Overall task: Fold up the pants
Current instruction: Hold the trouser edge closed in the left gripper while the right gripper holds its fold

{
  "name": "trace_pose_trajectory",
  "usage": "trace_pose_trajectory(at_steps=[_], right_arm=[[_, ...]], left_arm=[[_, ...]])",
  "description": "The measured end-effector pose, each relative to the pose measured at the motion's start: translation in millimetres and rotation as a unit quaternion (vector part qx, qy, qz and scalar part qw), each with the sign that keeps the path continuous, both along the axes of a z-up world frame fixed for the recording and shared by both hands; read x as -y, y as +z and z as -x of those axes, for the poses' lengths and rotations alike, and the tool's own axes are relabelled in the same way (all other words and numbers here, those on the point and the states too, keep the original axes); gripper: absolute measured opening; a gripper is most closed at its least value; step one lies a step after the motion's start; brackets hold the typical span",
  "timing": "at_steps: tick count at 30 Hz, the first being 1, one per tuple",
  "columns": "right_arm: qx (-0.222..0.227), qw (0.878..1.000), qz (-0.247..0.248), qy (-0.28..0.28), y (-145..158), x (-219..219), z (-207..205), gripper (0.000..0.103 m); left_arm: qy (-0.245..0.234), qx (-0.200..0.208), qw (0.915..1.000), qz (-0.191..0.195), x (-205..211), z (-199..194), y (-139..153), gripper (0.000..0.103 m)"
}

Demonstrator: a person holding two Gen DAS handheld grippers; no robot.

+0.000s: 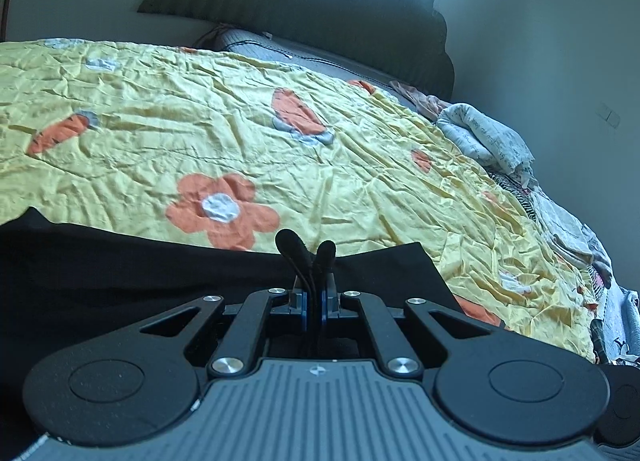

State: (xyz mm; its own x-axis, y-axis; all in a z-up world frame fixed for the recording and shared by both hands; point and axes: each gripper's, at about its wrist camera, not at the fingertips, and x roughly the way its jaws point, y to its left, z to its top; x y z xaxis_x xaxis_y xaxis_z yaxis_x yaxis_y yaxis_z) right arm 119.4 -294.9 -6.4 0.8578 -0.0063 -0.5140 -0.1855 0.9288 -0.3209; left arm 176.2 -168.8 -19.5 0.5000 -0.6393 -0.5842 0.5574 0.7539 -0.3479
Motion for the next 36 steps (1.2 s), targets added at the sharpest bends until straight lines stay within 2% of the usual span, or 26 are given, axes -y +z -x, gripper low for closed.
trace_pose_trajectory(at_steps=[15, 24, 36], right_arm=[[0.002, 0.999, -0.028, 0.043, -3.6, 16.9, -20.7, 0.011], [-0.011, 0.997, -0.035, 0.063, -3.8, 31.0, -11.1, 0.012], [-0.015, 0.996, -0.041, 0.074, -3.2, 63.2, -18.5, 0.012]], left_arm=[[0.034, 0.025, 0.9980, -0.046, -34.2, -12.4, 1.9, 0.004], [0.049, 0.016, 0.9970, -0.058, -51.4, -20.7, -12.0, 0.005], [0.060, 0.025, 0.9959, -0.063, -60.0, -21.6, -12.1, 0.005]])
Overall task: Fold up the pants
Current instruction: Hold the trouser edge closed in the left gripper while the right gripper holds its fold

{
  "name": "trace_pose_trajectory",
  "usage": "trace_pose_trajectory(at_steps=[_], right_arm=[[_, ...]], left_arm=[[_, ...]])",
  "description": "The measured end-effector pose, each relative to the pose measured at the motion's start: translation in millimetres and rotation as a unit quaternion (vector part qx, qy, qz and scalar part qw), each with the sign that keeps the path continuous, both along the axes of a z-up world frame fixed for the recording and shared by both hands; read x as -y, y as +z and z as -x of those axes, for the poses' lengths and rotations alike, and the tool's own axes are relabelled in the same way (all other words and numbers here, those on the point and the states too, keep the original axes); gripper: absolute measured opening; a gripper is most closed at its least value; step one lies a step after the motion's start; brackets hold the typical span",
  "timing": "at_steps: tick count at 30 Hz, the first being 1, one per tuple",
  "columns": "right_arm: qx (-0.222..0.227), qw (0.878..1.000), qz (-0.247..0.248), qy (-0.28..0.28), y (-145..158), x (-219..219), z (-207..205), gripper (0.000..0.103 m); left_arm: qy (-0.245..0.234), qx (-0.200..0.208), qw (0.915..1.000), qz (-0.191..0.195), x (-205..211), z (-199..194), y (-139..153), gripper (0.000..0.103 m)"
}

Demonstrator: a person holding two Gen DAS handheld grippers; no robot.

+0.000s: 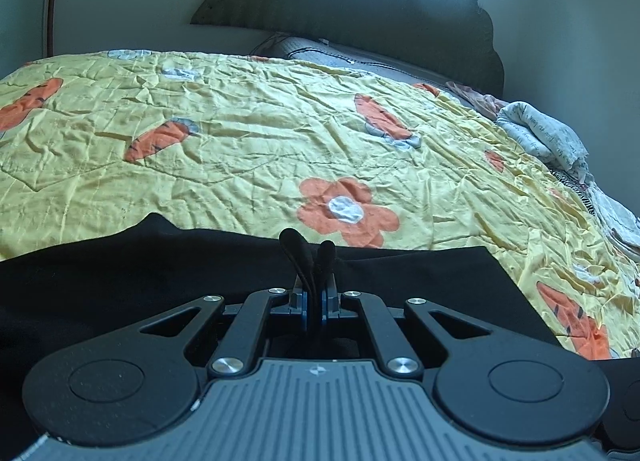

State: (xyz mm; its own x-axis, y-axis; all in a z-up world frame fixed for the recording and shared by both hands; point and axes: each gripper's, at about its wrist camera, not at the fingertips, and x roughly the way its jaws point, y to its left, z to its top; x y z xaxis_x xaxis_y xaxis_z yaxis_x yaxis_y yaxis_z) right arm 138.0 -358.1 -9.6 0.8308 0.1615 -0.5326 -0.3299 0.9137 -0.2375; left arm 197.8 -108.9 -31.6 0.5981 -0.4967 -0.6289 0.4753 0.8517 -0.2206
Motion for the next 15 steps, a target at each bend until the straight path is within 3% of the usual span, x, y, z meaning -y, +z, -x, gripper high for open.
trace_pose_trajectory(at_steps=[15], right_arm=[[-0.014, 1.000, -0.004, 0.008, -8.8, 32.0, -10.2, 0.012]], left_arm=[[0.009, -0.017, 0.9998, -0.004, -3.9, -4.1, -9.5, 0.005]])
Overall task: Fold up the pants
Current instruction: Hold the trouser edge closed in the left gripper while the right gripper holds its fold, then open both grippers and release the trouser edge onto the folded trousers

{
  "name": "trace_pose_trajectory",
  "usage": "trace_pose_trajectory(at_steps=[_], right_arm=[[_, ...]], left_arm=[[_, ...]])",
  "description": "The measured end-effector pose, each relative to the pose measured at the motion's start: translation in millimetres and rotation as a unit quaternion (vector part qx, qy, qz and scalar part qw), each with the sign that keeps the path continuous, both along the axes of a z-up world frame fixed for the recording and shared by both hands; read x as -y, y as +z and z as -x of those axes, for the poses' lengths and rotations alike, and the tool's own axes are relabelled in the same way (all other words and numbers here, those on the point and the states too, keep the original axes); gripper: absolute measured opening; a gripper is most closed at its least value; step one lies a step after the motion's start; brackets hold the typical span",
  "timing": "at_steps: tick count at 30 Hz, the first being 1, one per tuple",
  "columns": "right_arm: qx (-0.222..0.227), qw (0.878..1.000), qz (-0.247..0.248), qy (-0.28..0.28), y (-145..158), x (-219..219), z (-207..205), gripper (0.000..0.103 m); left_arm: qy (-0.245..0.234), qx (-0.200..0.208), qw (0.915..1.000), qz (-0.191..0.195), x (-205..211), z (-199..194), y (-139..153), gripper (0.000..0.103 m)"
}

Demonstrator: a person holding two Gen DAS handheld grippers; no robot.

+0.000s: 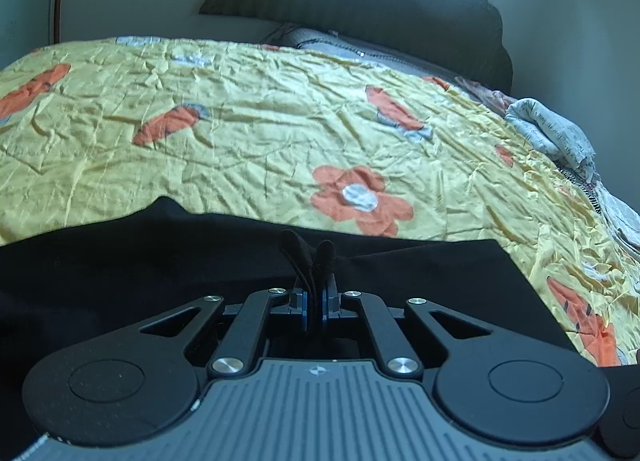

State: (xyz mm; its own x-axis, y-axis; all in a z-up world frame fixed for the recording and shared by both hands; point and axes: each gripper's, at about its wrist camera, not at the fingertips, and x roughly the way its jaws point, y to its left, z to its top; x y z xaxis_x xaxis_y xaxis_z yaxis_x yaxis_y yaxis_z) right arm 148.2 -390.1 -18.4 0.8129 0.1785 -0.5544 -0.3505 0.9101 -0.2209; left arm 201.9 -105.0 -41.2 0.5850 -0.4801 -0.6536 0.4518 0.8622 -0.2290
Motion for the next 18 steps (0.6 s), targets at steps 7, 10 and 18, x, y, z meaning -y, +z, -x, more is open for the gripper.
trace_pose_trajectory(at_steps=[7, 10, 18], right_arm=[[-0.014, 1.000, -0.007, -0.001, -5.4, 11.7, -8.1, 0.012], [-0.021, 1.000, -0.009, -0.004, -4.0, 17.1, -8.3, 0.014], [-0.046, 0.996, -0.052, -0.059, 5.6, 55.2, 21.0, 0.059]], left_arm=[[-0.002, 0.001, 1.0000, -0.008, 0.4, 0.6, -3.9, 0.005], [-0.002, 0.001, 1.0000, -0.008, 0.8, 0.6, -3.9, 0.005], [-0.002, 0.003, 1.0000, -0.009, 0.9, 0.4, -4.4, 0.005]])
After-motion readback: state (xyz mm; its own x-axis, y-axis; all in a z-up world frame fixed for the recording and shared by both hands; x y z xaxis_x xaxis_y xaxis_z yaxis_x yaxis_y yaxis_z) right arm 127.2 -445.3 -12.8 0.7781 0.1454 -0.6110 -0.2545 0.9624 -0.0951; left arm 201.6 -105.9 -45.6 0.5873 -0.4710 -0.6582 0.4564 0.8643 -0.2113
